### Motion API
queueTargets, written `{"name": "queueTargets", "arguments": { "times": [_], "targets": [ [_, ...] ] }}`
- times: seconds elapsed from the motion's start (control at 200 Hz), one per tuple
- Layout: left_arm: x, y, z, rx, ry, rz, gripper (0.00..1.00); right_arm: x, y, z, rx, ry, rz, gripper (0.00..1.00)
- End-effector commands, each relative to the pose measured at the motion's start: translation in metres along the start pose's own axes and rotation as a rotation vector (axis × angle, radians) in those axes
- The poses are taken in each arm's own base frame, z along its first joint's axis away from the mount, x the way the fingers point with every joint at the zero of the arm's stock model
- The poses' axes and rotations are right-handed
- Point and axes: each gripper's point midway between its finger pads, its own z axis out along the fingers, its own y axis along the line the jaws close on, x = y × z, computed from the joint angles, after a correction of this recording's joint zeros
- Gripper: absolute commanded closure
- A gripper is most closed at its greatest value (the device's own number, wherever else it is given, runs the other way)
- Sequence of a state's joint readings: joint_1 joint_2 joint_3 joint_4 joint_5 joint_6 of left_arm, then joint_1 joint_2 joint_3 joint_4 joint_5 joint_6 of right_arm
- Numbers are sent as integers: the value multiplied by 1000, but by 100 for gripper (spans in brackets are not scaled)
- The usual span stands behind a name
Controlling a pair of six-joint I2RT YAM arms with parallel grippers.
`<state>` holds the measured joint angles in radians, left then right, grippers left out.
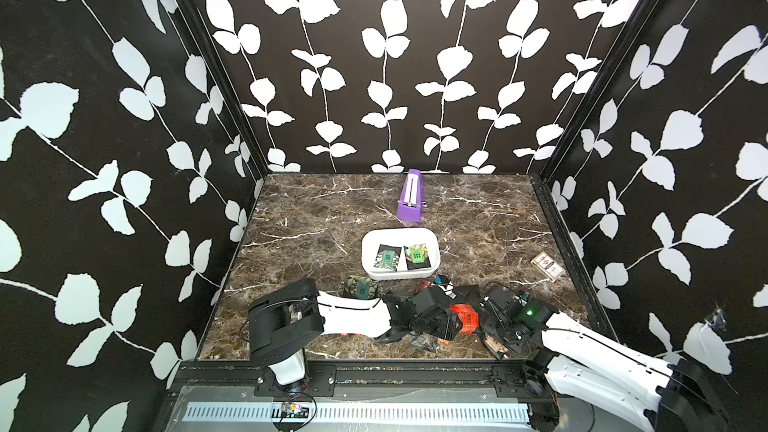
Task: Put the tea bags into the storage box
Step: Move the tea bag to the center of the board.
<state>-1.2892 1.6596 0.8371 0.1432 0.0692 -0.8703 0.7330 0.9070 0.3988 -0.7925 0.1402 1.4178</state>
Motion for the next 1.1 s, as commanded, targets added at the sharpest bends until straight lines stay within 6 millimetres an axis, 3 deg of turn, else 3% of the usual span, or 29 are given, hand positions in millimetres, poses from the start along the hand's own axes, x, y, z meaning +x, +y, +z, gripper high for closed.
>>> {"name": "queueTargets", "arguments": {
  "times": [0.0, 0.225, 0.39, 0.565, 0.78, 0.985, 1.095],
  "targets": [
    [-9, 2, -4, -21, -45, -7, 38, 6, 12, 11, -71, 22, 43, 58],
    [-14, 12, -9, -50, -69, -31, 37, 1, 46, 18, -195, 0, 62, 58],
    [-11, 15, -3, -31, -53, -82, 38, -8, 70, 4, -230, -21, -7, 60],
    [-11, 14, 5, -3, -38, -121, 42, -23, 44, -15, -109, -96, -93, 61],
    [-13, 2, 15, 40, -12, -126, 46, -27, 36, -24, -186, -142, -91, 68],
    [-15, -4, 23, 53, 3, -122, 48, -23, 30, -11, -193, -137, -85, 92],
    [-14, -6, 28, 50, 14, -124, 49, -21, 28, -3, -169, -110, -82, 98]
  ]
}}
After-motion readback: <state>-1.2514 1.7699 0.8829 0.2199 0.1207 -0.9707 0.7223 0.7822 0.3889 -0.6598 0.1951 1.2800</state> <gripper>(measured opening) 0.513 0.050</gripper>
